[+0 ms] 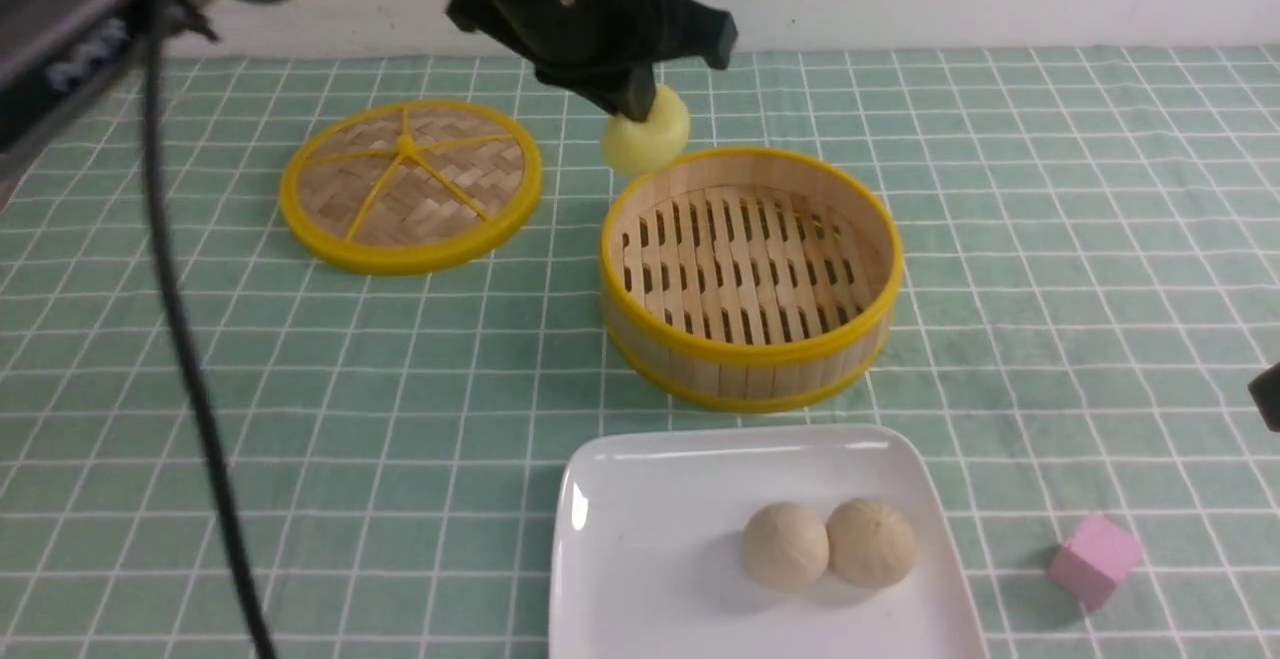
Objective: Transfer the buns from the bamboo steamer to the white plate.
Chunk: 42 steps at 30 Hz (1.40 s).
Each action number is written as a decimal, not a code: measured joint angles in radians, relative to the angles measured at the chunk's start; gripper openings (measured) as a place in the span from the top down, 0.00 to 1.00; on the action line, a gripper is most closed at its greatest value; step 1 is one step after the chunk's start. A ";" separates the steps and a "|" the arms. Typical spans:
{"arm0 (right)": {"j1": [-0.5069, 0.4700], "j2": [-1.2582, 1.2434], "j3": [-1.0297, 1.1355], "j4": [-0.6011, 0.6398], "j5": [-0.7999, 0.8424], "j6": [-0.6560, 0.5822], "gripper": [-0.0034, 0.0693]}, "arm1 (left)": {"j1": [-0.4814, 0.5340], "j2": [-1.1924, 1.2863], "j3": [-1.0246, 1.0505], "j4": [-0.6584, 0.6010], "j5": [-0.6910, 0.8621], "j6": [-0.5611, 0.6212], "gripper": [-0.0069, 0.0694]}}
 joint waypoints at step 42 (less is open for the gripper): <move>-0.001 -0.747 0.230 -0.222 -0.146 0.292 0.95 | -0.189 -0.126 0.720 0.020 -0.506 -0.223 0.48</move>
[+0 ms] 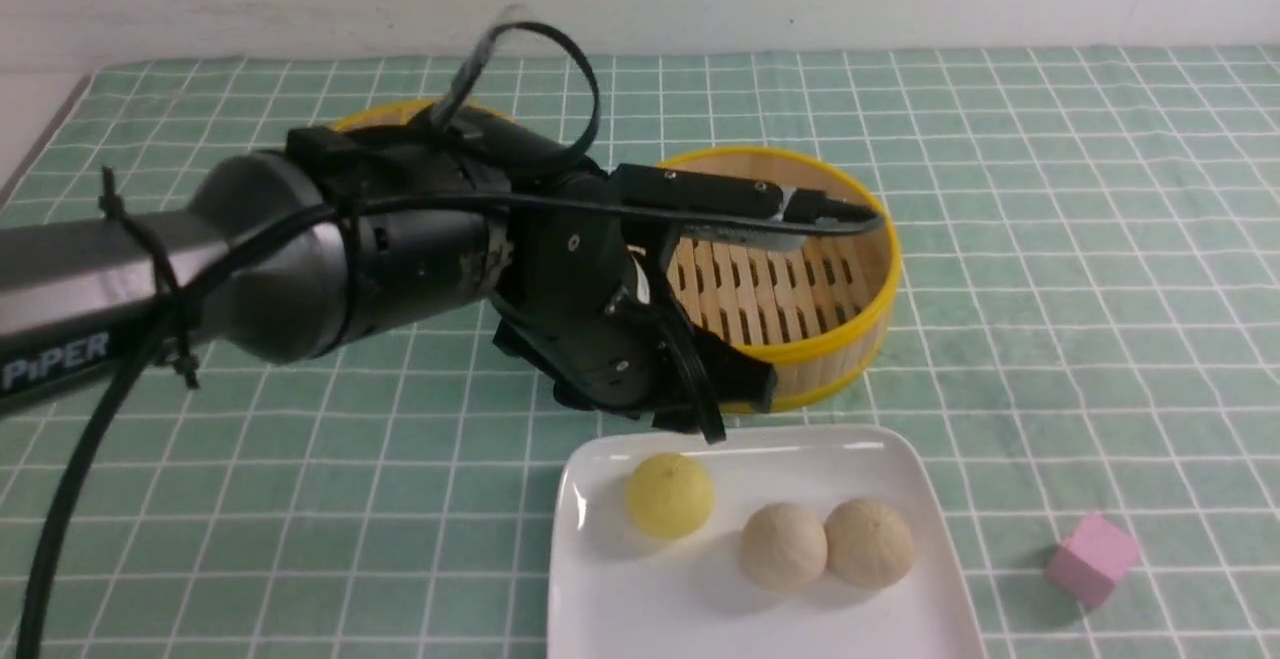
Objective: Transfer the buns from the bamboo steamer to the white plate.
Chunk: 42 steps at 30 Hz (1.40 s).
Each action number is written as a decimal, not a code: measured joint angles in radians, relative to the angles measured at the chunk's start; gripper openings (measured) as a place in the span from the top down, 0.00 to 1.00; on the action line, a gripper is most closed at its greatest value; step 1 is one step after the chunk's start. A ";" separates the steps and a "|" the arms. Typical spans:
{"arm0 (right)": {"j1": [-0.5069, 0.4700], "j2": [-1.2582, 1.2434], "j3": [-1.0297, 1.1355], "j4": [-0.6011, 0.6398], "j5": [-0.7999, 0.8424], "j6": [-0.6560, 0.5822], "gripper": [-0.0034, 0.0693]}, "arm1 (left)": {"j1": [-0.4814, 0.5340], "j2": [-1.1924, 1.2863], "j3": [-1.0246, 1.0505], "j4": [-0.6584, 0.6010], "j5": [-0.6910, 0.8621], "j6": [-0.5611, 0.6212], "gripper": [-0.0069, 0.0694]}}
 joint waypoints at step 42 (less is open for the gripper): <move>-0.001 0.091 0.505 0.343 -0.784 -0.347 0.95 | 0.000 -0.016 -0.004 0.037 0.026 0.046 0.88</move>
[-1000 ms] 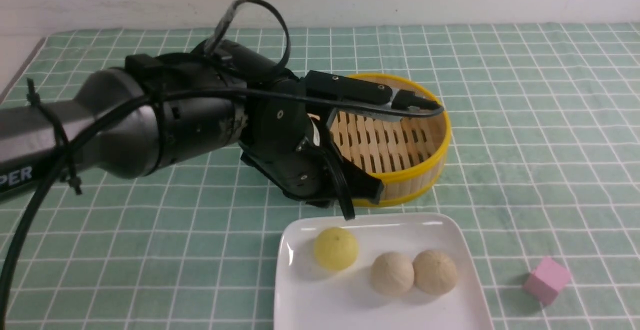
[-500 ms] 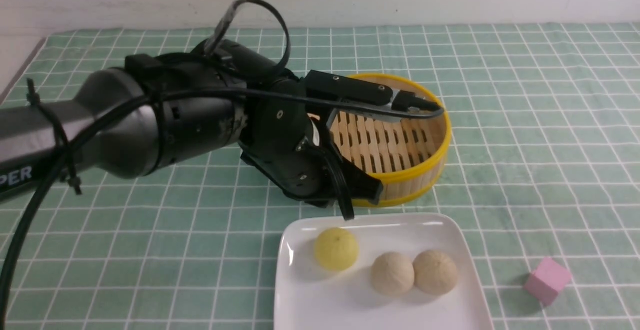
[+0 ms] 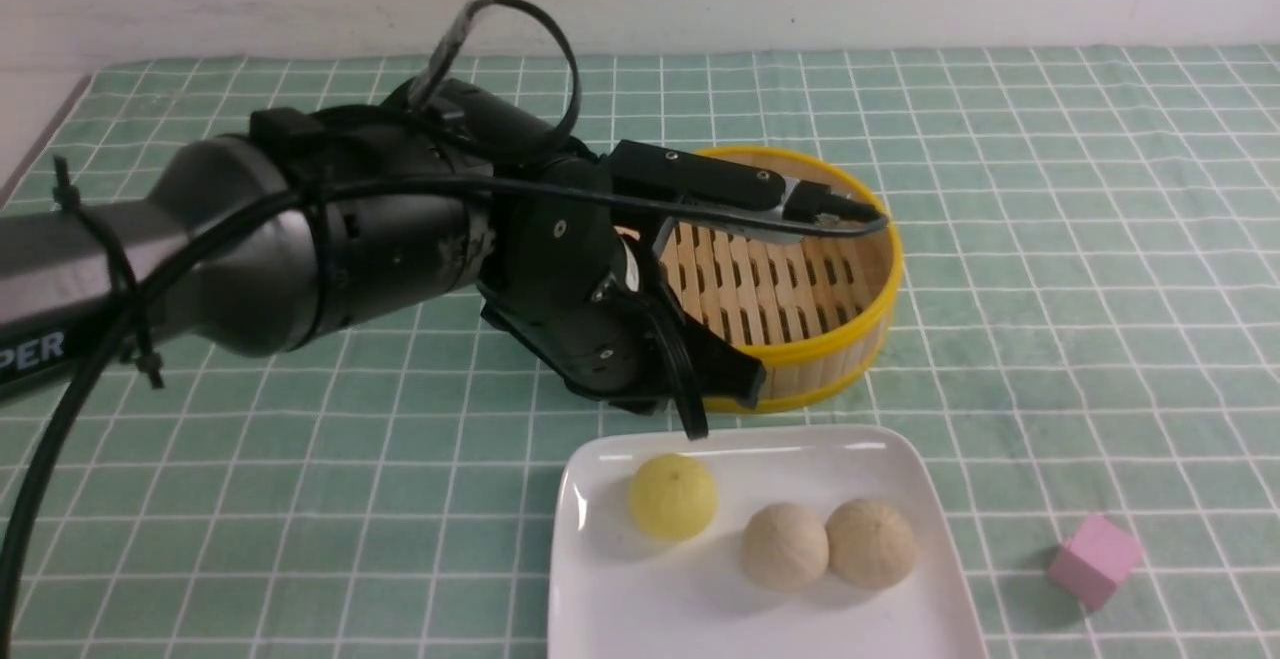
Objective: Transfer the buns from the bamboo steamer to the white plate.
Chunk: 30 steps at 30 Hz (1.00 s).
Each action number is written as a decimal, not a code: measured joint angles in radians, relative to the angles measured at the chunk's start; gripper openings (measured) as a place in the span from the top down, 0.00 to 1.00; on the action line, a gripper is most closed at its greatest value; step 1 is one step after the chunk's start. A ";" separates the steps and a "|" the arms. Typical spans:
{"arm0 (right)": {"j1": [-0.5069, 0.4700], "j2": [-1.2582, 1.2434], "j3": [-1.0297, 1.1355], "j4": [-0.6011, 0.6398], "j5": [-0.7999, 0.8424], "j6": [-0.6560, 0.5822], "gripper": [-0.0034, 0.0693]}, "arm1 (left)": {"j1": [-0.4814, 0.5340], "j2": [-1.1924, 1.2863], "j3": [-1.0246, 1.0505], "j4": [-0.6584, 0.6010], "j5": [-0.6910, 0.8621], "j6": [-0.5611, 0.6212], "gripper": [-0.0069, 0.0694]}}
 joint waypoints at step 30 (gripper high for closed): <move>-0.110 -0.420 0.361 -0.348 0.010 0.000 0.91 | -0.001 -0.069 0.000 0.020 0.035 0.000 0.89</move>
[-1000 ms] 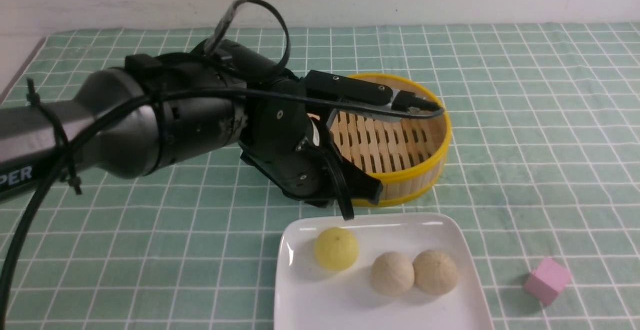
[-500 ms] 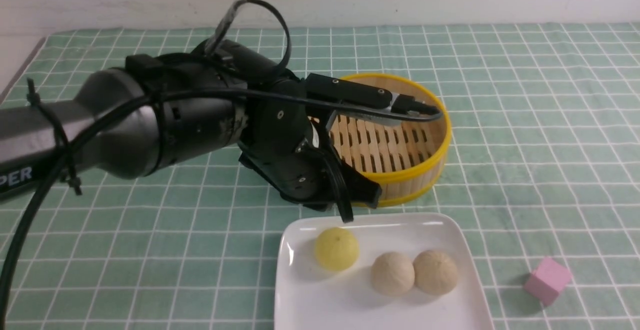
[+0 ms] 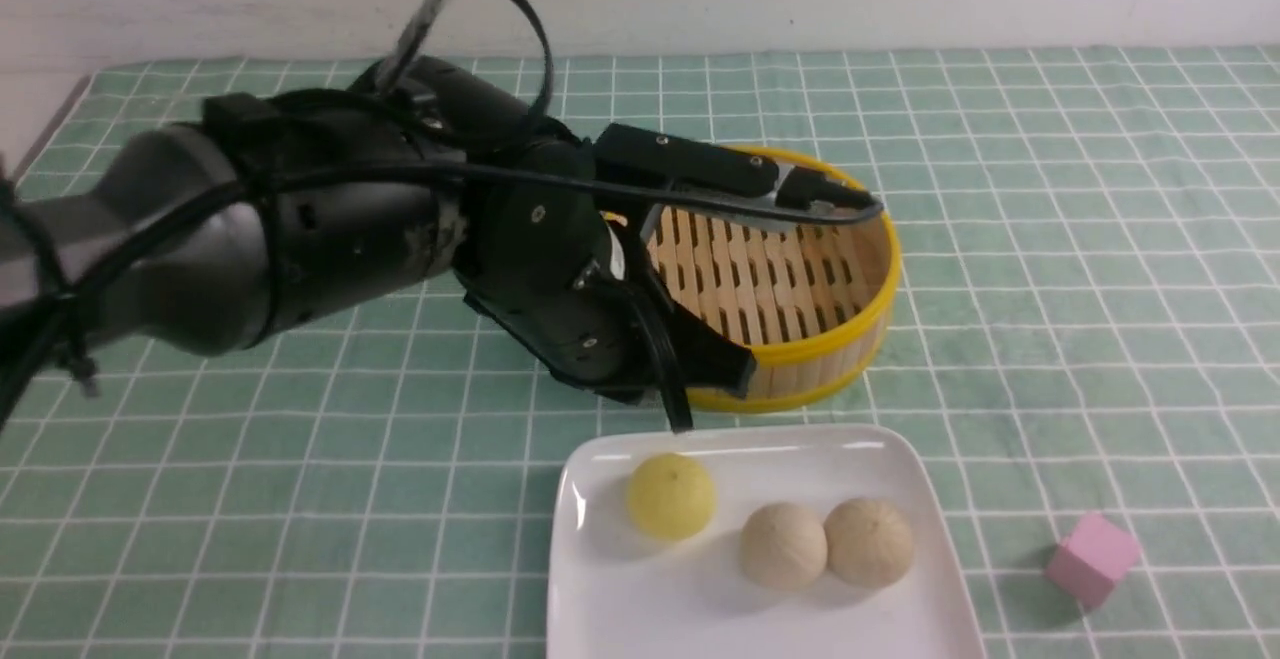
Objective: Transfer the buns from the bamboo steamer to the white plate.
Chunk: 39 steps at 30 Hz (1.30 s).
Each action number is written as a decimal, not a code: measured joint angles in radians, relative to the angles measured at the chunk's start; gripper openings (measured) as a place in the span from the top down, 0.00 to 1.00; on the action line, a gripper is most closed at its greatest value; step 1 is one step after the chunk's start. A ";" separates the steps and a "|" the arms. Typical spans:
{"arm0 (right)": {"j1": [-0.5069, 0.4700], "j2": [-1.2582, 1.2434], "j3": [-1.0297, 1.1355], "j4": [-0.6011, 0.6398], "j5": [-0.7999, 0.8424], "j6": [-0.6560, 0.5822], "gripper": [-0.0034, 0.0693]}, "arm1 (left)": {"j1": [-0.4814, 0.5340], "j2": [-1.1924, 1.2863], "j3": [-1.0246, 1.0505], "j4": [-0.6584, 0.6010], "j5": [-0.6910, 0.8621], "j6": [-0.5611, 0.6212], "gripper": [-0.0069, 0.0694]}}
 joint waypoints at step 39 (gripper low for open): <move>-0.009 0.000 -0.011 -0.003 0.128 0.127 0.83 | 0.000 -1.290 0.674 0.310 0.165 -0.302 0.89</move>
